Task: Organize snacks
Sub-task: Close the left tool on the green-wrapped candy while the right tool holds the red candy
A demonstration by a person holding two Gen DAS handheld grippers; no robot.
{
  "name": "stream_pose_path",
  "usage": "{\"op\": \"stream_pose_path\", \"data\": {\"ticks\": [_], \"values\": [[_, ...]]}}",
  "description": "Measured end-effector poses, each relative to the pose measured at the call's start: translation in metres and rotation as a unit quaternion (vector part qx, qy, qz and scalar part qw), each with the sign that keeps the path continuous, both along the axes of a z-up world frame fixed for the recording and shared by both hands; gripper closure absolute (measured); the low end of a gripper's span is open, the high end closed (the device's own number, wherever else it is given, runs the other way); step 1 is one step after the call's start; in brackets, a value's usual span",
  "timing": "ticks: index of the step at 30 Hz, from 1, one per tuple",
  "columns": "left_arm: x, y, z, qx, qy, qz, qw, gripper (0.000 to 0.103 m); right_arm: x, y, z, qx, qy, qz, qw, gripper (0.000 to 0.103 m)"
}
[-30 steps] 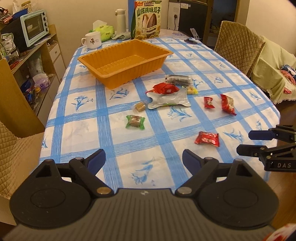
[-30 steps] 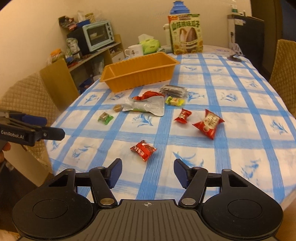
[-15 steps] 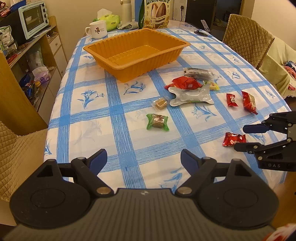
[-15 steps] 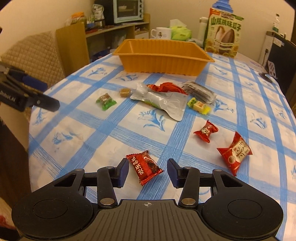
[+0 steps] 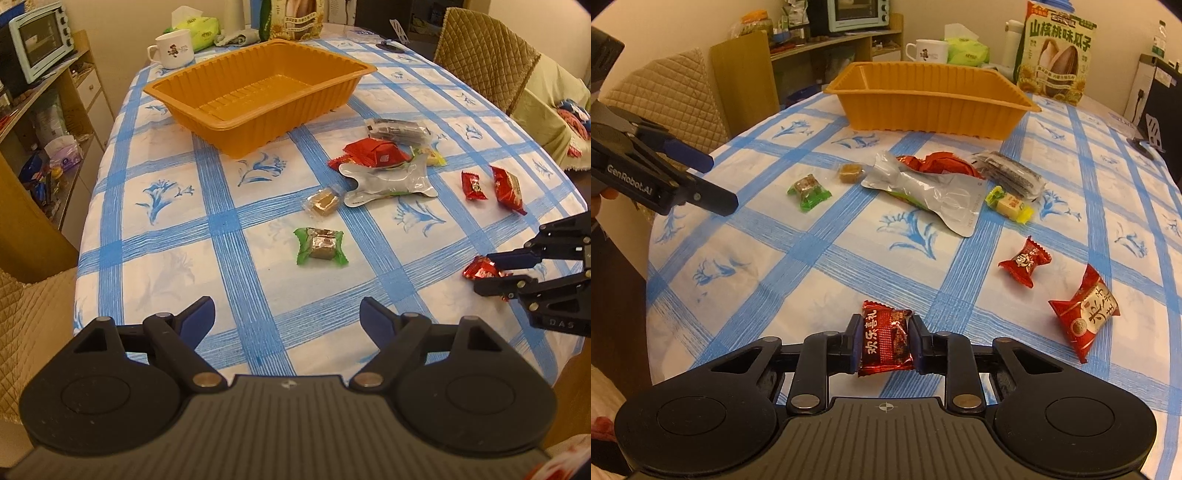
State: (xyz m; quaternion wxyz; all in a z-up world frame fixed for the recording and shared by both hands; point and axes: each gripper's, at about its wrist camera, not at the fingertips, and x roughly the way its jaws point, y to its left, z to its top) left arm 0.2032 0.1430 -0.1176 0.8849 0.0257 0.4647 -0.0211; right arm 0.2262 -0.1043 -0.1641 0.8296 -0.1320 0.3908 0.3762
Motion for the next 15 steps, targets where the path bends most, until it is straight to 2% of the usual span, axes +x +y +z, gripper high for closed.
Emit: {"op": "stream_pose_path", "data": {"ticks": [11, 15], "values": [[0.037, -0.005, -0.017, 0.035, 0.004, -0.077, 0.9964, 0.027, 0.006, -0.029, 0.023, 0.049, 0.016, -0.105, 0.993, 0.079], [0.051, -0.007, -0.025, 0.055, 0.004, -0.107, 0.9927, 0.033, 0.007, -0.04, 0.03, 0.057, 0.019, -0.138, 0.989, 0.079]]}}
